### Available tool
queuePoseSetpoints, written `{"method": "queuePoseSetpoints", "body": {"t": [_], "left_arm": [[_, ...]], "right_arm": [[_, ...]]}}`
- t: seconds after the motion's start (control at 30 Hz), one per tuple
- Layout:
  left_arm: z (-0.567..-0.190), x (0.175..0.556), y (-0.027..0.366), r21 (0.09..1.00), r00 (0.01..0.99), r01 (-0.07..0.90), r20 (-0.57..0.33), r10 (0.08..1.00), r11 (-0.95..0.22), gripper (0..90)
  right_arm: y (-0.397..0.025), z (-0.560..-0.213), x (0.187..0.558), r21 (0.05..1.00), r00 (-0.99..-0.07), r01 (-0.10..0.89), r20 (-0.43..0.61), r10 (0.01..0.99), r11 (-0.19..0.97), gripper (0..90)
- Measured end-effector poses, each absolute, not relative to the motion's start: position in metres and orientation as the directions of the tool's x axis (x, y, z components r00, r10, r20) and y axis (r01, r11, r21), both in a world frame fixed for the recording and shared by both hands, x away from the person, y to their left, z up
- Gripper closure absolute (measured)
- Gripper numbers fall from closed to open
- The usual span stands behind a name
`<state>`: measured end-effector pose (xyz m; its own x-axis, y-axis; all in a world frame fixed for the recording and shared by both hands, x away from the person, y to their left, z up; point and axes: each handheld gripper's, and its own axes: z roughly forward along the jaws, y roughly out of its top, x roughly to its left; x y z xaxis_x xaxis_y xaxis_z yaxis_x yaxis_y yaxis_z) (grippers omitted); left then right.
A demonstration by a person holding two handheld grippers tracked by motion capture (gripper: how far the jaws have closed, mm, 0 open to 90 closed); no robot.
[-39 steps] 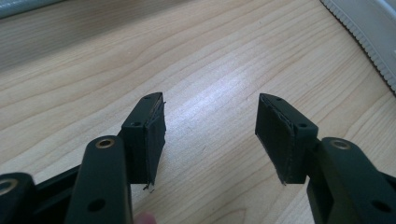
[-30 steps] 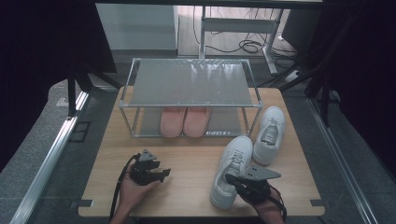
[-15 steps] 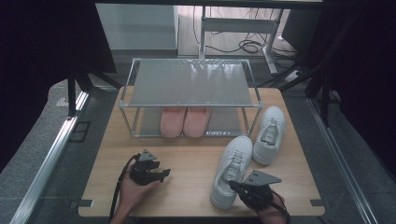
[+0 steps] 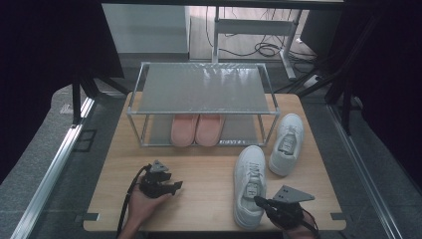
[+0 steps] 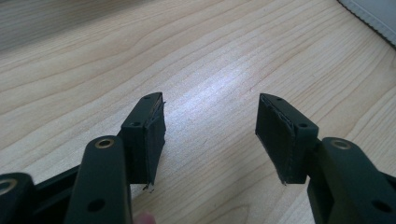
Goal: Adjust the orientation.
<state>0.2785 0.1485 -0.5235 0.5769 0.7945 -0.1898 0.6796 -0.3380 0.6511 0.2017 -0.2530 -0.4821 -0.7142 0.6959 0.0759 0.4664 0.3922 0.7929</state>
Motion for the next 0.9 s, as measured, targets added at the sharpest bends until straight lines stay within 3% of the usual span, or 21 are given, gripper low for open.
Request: {"method": "queuePoseSetpoints", "body": {"t": [0.9], "left_arm": [[-0.526, 0.279, 0.143, 0.642, 0.587, 0.677, -0.178, 0.790, -0.359, 43.1]], "right_arm": [[-0.303, -0.484, 0.213, 0.808, -0.667, 0.484, 0.093, 0.739, 0.335, 90.0]]}}
